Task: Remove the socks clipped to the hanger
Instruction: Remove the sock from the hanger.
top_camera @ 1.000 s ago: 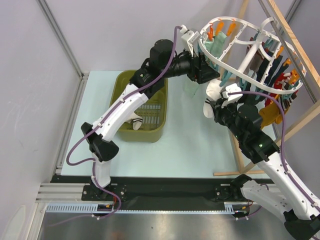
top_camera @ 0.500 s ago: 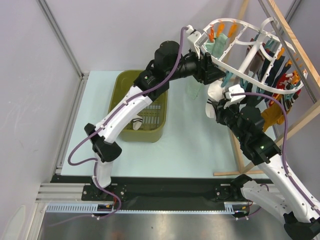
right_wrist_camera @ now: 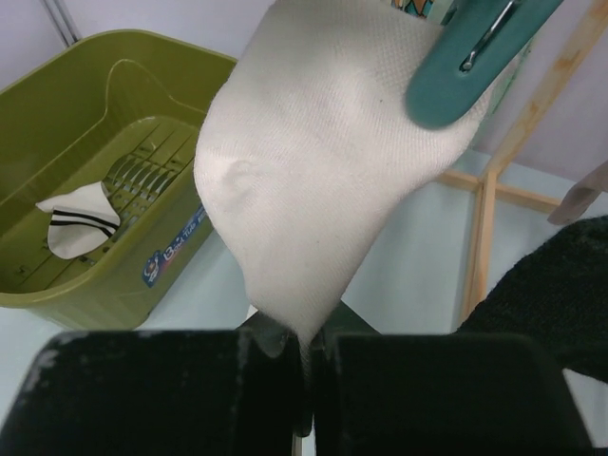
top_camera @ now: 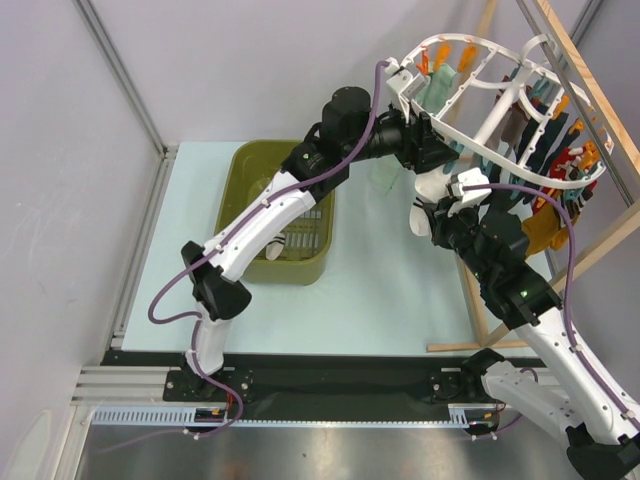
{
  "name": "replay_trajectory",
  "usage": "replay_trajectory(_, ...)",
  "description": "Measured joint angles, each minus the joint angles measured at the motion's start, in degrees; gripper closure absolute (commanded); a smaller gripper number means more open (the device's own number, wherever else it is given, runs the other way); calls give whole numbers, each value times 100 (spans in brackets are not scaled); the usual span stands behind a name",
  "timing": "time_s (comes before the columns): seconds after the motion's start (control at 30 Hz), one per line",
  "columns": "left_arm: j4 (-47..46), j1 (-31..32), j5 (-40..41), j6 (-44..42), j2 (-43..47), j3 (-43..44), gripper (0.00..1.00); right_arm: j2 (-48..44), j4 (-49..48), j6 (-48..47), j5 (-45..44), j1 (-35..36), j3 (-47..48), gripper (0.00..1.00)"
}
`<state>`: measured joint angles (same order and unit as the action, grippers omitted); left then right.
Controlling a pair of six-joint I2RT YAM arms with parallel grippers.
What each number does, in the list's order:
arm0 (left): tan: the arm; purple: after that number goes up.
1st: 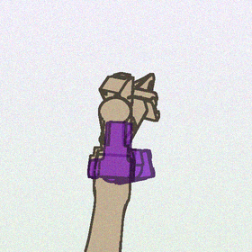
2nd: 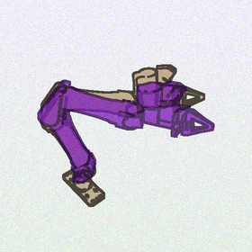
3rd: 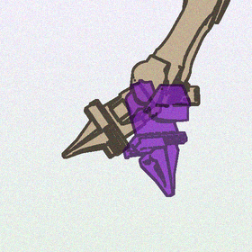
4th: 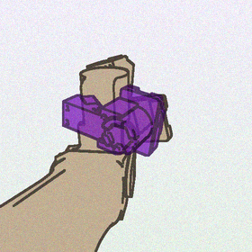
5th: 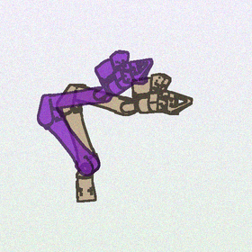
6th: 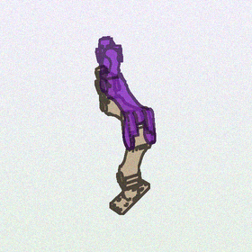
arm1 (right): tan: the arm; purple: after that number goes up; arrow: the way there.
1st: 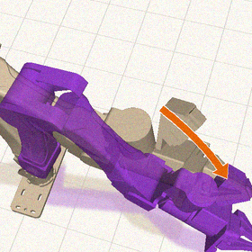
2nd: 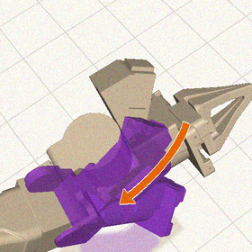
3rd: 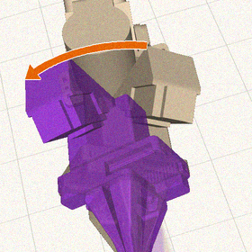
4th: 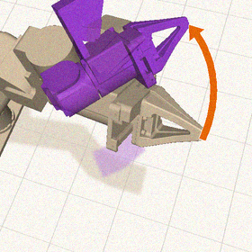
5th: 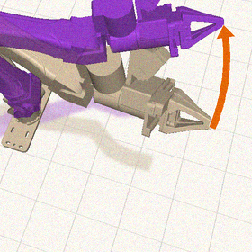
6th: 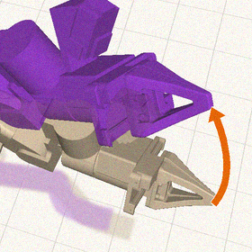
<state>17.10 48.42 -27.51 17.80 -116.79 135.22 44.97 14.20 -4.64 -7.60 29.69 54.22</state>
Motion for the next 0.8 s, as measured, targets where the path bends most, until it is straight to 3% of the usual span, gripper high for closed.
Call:
replay_trajectory(0.5,-337,4,-118,-31,-44,-44,35,33,-2,0,57,-52,0,100)
replay_trajectory(0.7,-463,4,-116,-15,-87,-44,46,24,-2,0,57,-68,0,100)
replay_trajectory(0.8,-549,7,-116,17,-109,-44,62,7,-2,0,55,-68,0,100)
